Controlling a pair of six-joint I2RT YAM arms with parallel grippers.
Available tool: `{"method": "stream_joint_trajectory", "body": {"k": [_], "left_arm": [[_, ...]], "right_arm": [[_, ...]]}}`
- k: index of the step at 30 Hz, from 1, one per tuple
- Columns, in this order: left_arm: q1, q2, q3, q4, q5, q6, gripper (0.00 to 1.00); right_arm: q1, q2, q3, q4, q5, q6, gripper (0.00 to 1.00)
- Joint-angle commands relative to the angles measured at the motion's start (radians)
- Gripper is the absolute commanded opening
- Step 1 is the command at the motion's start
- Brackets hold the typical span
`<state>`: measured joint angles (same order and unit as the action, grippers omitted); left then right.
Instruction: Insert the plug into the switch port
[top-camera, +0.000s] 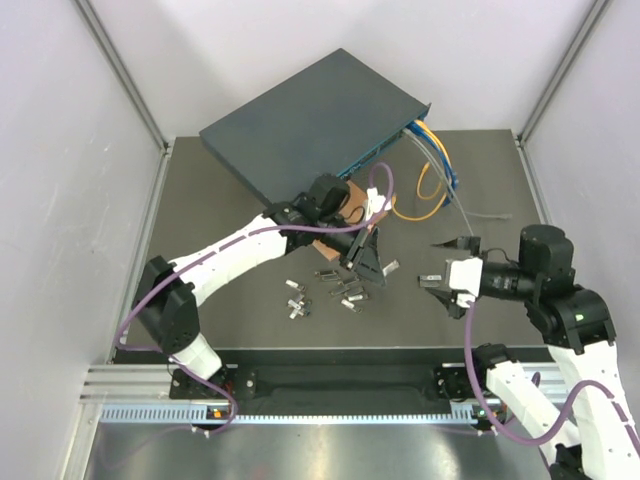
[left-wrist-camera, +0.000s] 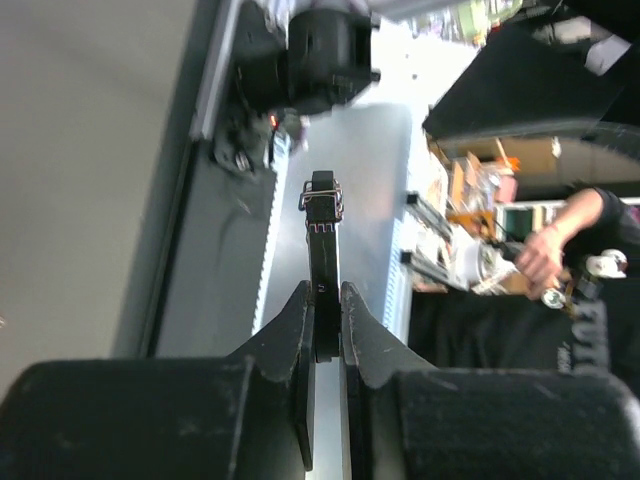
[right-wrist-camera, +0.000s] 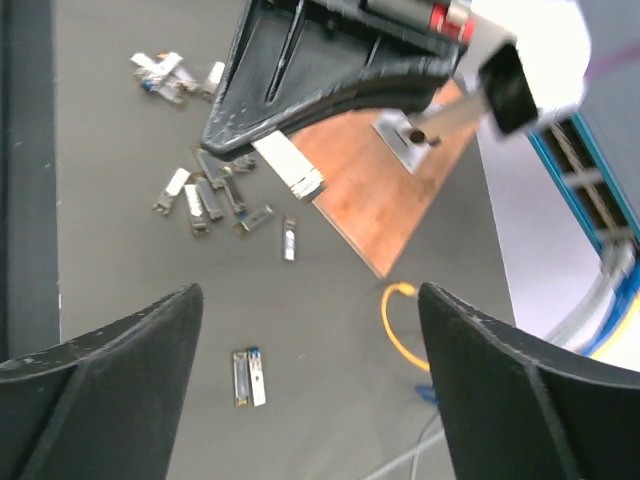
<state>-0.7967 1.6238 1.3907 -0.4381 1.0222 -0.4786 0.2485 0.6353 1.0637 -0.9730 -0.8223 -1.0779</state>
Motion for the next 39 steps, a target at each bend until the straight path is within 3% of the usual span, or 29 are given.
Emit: {"method": "stream_joint_trajectory", "body": {"k": [1,3,7,17,21,35,39], "left_arm": [[-0.015,-0.047,-0.030,-0.001,0.078,0.008,0.00],[-0.027,-0.042,-0.032,-0.005,0.096,0.012,0.00],[-0.035,-0.022,-0.045,0.007,0.136,-0.040,0.00],[-0.087,-0.001,-0.093,0.068,0.217,-0.106,0.00],[-0.087,0.018,-0.078,0.096,0.219,-0.137,0.00],[-0.087,0.034,-0.073,0.142,0.216,-0.189,0.00],[-0.087,0.036,-0.070,0.144,0.217,-0.190,0.00]], "right_arm": [[0.014,0.017,-0.024,-0.072,-0.121,-0.169,0.80],[0.032,0.038,-0.037,-0.075,-0.129,-0.194,0.71],[0.104,0.093,-0.034,-0.093,-0.094,-0.238,0.63],[0.319,0.141,-0.074,0.051,0.060,-0.148,0.61],[0.396,0.161,-0.076,0.089,0.112,-0.122,0.55],[0.479,0.164,-0.082,0.068,0.199,-0.126,0.28],[0.485,0.161,-0.088,0.066,0.219,-0.128,0.26]]}}
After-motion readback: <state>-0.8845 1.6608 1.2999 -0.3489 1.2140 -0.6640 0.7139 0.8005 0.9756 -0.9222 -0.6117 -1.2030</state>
